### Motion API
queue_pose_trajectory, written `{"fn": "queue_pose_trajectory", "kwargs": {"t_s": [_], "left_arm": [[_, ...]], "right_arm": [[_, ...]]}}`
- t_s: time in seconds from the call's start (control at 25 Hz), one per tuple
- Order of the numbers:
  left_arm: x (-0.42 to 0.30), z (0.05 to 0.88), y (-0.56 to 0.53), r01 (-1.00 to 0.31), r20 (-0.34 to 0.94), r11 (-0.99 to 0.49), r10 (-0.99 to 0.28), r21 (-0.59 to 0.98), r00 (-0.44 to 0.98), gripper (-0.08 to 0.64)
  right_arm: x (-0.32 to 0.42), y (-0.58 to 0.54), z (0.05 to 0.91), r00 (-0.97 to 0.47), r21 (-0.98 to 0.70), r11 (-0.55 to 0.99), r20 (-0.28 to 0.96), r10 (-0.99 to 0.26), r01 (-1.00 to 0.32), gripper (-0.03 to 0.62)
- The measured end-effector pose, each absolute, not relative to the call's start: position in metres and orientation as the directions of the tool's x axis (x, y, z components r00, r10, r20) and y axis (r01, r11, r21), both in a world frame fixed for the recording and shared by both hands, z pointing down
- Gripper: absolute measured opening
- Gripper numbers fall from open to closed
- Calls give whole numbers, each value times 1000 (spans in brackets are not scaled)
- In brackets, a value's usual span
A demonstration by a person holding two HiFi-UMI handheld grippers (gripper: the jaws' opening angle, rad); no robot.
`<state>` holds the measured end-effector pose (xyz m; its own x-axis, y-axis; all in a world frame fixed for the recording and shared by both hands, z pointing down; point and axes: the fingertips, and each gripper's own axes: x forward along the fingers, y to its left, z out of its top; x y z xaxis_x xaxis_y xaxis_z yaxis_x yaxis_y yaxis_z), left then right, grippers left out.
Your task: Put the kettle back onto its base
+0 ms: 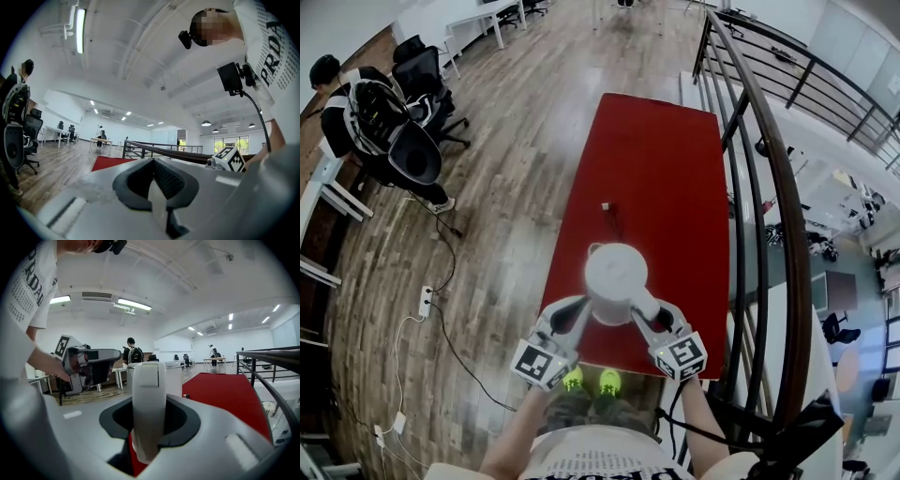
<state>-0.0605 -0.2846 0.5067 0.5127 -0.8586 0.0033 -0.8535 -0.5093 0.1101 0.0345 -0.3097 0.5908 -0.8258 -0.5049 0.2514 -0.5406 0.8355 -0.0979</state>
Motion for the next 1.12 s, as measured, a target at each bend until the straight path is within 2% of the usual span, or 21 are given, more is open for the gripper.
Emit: {"fn": "queue_pose_trajectory", "kwargs": {"t_s": [0.24,0.56,0.88,1.12], "left_arm": [[-59,506,-287,-852,0,-514,-856,105,516,-8],[-65,510,-289,-852,12,-509,-858,121,514,-8],[-68,510,-289,-843,9,-522,-849,130,528,-8],[-70,507,-285,-837,7,-532,-843,131,537,-8]], "right_arm": [[20,-310,584,-730,-102,737,284,-622,-668,120],[2,-310,579,-649,-84,660,314,-693,-746,120],[0,-290,585,-587,-8,608,272,-763,-794,120],[13,-280,588,-641,-14,654,212,-737,-756,120]]}}
